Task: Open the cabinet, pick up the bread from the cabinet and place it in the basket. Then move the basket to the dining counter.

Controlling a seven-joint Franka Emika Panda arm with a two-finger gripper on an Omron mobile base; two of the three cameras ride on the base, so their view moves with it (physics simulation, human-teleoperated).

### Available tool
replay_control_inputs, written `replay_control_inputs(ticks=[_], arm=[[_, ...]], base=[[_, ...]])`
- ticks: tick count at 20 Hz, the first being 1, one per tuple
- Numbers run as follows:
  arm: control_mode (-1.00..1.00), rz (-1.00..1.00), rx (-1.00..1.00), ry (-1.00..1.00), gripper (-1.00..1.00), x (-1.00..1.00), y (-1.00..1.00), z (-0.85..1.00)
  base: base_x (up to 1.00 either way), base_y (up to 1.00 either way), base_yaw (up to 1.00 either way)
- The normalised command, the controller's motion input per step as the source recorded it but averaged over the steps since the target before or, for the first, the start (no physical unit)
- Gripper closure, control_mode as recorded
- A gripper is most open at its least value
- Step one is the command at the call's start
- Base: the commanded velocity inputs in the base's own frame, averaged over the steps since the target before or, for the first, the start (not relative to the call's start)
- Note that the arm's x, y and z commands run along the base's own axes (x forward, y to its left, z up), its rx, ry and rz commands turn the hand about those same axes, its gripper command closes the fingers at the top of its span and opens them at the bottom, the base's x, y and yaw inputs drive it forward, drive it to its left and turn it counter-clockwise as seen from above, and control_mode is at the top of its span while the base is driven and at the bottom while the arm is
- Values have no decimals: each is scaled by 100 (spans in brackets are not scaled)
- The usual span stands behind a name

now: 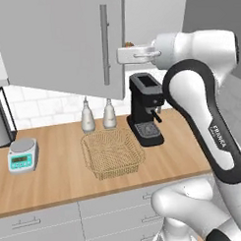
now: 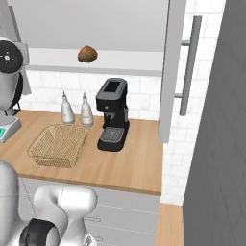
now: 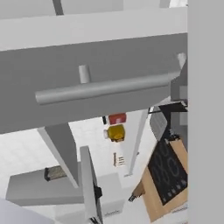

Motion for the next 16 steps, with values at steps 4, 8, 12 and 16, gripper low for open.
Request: replay_control_inputs(ticks=[4,8,12,16], arm=[[-100,-1,19,0,100,-69,-100,31],[-100,10,40,26,100,4,-100,3],[-100,41,48,31,100,55,-40,0],[-100,46,33,39,100,80,-5,0]], base=[[0,0,0],[0,0,0],[0,0,0],[0,0,0]])
